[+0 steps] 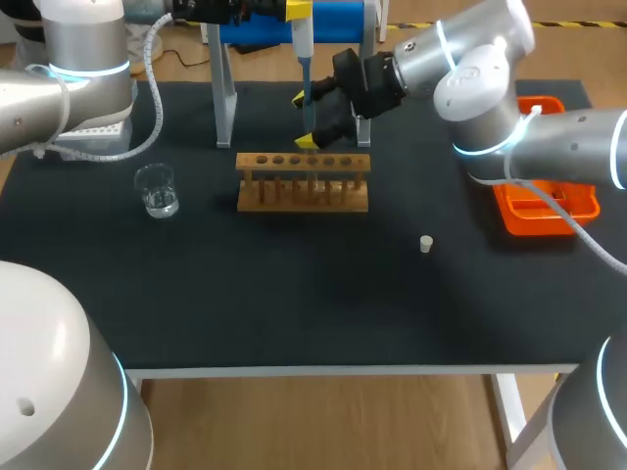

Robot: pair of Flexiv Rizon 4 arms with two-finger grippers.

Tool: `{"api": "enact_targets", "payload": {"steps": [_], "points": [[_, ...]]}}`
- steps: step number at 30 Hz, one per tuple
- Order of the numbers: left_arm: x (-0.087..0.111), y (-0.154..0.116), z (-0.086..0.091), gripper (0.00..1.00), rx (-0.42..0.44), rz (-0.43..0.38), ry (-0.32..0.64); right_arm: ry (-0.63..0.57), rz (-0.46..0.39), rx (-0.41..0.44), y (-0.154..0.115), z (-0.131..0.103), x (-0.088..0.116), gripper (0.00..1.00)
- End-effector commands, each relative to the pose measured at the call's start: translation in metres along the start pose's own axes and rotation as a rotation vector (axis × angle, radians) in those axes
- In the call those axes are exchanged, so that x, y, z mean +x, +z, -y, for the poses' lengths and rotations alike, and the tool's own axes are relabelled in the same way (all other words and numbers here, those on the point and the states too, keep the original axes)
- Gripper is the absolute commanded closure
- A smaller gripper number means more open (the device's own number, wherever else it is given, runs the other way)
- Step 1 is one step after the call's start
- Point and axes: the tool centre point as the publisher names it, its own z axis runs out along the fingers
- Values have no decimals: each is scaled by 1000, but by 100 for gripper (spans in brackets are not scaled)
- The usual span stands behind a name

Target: Invert the test tube, pick up the pipette, mount the tip to pipette, aspirate from beaker and dispense into the tube, eject the tip, return the pipette, and cap with the stopper.

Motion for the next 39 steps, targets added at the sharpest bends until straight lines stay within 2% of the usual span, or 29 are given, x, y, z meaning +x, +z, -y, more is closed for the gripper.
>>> {"api": "enact_targets", "payload": {"steps": [1,16,39], "points": [[0,0,1,100,-2,-1,-1,0,0,1,0,0,0,0],[1,0,2,100,-4,2,2,0,0,1,0,0,0,0],[6,6,25,100,-52,11,23,0,0,1,0,0,0,0]]}}
